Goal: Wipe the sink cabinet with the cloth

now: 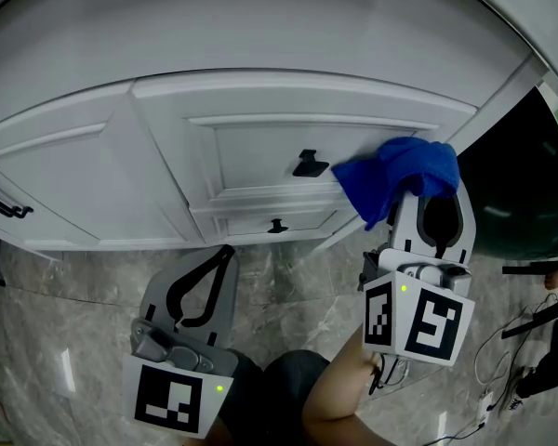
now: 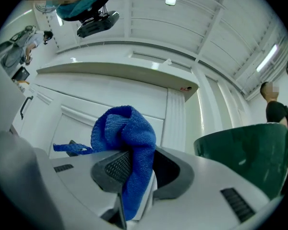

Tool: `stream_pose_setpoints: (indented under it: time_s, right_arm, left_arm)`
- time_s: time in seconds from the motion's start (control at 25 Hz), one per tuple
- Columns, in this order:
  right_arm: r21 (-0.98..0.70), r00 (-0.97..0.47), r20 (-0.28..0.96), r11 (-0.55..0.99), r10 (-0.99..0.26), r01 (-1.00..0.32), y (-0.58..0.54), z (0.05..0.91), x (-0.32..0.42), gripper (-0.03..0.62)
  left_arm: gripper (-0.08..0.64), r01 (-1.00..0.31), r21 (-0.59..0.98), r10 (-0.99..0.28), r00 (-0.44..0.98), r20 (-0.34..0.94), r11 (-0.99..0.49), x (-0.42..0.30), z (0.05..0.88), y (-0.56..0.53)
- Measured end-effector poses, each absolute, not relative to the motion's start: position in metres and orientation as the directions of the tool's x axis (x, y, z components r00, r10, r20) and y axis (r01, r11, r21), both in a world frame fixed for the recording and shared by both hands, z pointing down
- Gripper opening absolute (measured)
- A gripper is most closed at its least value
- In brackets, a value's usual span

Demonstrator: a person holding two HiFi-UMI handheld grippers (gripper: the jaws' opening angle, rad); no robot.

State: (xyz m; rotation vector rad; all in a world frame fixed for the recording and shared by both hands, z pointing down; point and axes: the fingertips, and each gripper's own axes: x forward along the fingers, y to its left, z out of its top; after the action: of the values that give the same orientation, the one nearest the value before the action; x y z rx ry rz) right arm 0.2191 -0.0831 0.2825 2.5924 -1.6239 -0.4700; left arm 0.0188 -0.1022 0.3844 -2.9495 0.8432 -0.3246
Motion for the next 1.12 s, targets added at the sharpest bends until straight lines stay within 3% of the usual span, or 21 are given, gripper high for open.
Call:
stream_pose_setpoints:
  time_s: [0.48,0.76,0.96,1.12]
  right_arm:
    - [0.218,0.463,-0.239,-0.511,-0.854,-0.831,-0.076,0.29,0.24,0.115]
    - [0.226,0.455,-0.223,-0.499,-0.862,-0.836,-0.077,0.29,0.237,0.115]
    - [0.124,0.258,-0.227,-0.29,-0.939,-0.949,-0.088,0.265,0.183,0.115]
    - [0.194,0.177,-0.192,-0.214,-0.965,-0.957,-0.092,0.263,0.134,0.115]
  left_arm:
    - [0.002,-0.527,-0.103,-0.537,0.825,0.179,-0.844,0.017,0.381,-0.102]
    - [0.002,-0.501,-0.188,-0.532,0.825,0.191,-0.845,0.019,0.377,-0.098]
    - [0.002,-0.57,-0.258,-0.618,0.766,0.177,-0.78,0.0,0.369,-0.106]
    - [0.002,-0.594,-0.239,-0.635,0.756,0.162,-0.768,-0.017,0.365,-0.107]
